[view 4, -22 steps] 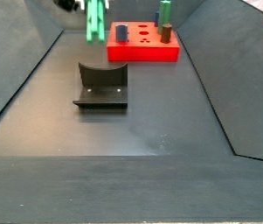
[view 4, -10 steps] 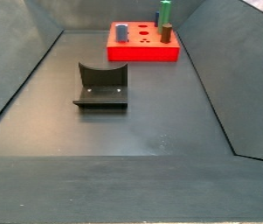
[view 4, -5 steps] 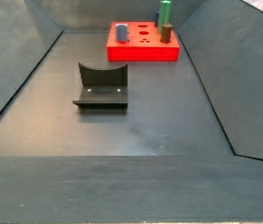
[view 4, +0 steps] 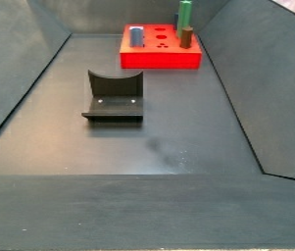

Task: Pick up the 3 prong object. Move up. Rotate the 3 prong object. Place the 3 prong object on the fixture. Regrasp the 3 prong object. Move to above the board. Insert the 3 prong object.
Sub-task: Move to above the board, then insert the 3 prong object.

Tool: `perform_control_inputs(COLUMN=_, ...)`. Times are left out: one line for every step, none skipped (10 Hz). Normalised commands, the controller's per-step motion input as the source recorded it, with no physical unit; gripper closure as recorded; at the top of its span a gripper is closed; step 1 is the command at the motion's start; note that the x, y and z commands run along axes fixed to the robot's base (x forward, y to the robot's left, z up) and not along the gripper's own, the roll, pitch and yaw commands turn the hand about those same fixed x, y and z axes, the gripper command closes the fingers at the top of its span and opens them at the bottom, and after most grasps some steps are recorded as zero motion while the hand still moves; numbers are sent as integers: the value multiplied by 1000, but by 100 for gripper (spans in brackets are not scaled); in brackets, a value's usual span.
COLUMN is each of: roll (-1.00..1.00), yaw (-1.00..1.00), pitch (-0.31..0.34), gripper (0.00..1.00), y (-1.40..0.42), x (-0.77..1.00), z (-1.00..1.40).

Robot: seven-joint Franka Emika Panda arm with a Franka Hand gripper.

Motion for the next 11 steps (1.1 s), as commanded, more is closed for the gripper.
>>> perform_control_inputs(roll=-1000, yaw=-113, pitch=-146, gripper=100, y=-75, x=-248, z=-26)
perform_control_inputs(roll=-1000, yaw=-117, pitch=-154, gripper=100, y=-12, x=-172, z=-12)
perform_control_inputs(roll=-1000, yaw=-118, pitch=-161, gripper=100, y=20, x=-139, z=-7)
perform_control_inputs(roll=-1000, yaw=-117, pitch=-173, gripper=100, y=42, x=-123, z=-7)
perform_control_inputs(roll=-1000, yaw=-114, pitch=-192, gripper=100, y=46, x=-112, z=-1)
perform_control_inputs(roll=-730, yaw=-73, pitch=-161, gripper=100, y=50, x=-102, z=-4)
perform_control_inputs(roll=-522, yaw=-46, pitch=-133, gripper=100, y=43, x=-90, z=-3)
perform_control_inputs(roll=-313, yaw=-21, pitch=-93, gripper=100, y=24, x=-65, z=-2)
perform_control_inputs(roll=-239, yaw=-22, pitch=-74, gripper=100, y=23, x=-53, z=-2)
perform_control_inputs(roll=-174, yaw=0, pitch=399, gripper=100, y=586, x=306, z=-229)
perform_control_inputs(roll=-204, yaw=0, pitch=449, gripper=100, y=454, x=360, z=-189)
